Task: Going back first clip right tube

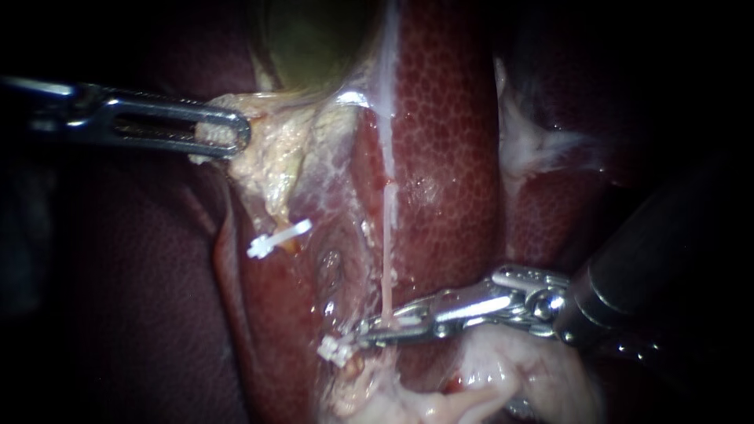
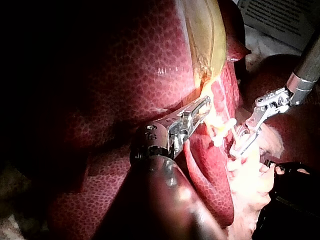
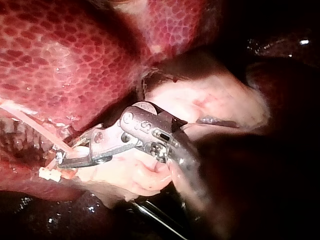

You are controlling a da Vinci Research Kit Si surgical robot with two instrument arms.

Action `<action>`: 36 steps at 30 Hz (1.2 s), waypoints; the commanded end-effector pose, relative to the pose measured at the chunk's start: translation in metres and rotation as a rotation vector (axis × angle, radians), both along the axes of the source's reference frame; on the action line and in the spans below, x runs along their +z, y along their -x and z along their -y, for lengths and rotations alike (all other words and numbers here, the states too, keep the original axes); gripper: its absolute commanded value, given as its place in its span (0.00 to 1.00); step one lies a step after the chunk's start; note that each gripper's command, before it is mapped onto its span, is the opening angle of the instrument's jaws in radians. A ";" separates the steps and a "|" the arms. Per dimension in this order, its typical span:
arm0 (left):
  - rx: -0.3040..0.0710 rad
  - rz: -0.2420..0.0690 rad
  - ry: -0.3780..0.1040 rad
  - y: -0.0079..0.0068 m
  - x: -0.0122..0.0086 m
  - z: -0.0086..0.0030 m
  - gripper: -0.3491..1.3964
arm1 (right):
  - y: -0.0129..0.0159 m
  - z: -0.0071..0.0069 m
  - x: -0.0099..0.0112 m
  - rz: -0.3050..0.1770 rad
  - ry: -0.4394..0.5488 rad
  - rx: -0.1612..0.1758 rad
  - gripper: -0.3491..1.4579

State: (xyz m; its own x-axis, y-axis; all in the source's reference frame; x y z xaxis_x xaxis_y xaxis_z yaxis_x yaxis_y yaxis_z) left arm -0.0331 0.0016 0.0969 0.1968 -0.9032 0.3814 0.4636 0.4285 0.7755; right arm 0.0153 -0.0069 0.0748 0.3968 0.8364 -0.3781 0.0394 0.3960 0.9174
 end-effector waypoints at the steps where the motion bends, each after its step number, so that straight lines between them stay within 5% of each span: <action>1: 0.000 0.000 0.000 0.0000 0.0000 0.0000 0.00 | 0.0000 0.0000 0.0000 0.000 0.000 0.000 0.00; 7: 0.000 0.000 0.000 0.0000 0.0000 0.0000 0.00 | -0.0001 0.0000 -0.0001 0.011 0.021 0.022 0.03; 10: 0.000 0.000 0.000 0.0000 0.0000 0.0000 0.00 | -0.0005 -0.0002 -0.0002 0.000 0.028 0.029 0.36; 13: 0.000 0.000 0.000 0.0000 0.0000 0.0000 0.00 | -0.0011 -0.0005 -0.0003 -0.015 0.051 0.032 0.48; 18: 0.000 0.000 0.000 -0.0001 -0.0001 0.0000 0.00 | -0.0012 -0.0006 -0.0002 -0.030 0.167 0.089 0.52; 28: 0.001 0.001 0.000 -0.0003 -0.0001 0.0000 0.00 | 0.0016 -0.0020 -0.0002 -0.083 0.314 0.078 0.52; 36: 0.001 0.001 0.000 -0.0003 -0.0001 0.0000 0.00 | 0.0042 -0.0044 -0.0026 -0.110 0.400 0.082 0.52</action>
State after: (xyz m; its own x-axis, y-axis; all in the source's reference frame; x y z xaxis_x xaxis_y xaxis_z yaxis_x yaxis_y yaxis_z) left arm -0.0329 0.0016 0.0968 0.1975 -0.9032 0.3812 0.4625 0.4287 0.7761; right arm 0.0108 -0.0020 0.0717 0.2721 0.6378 -0.7206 0.0808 0.7310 0.6775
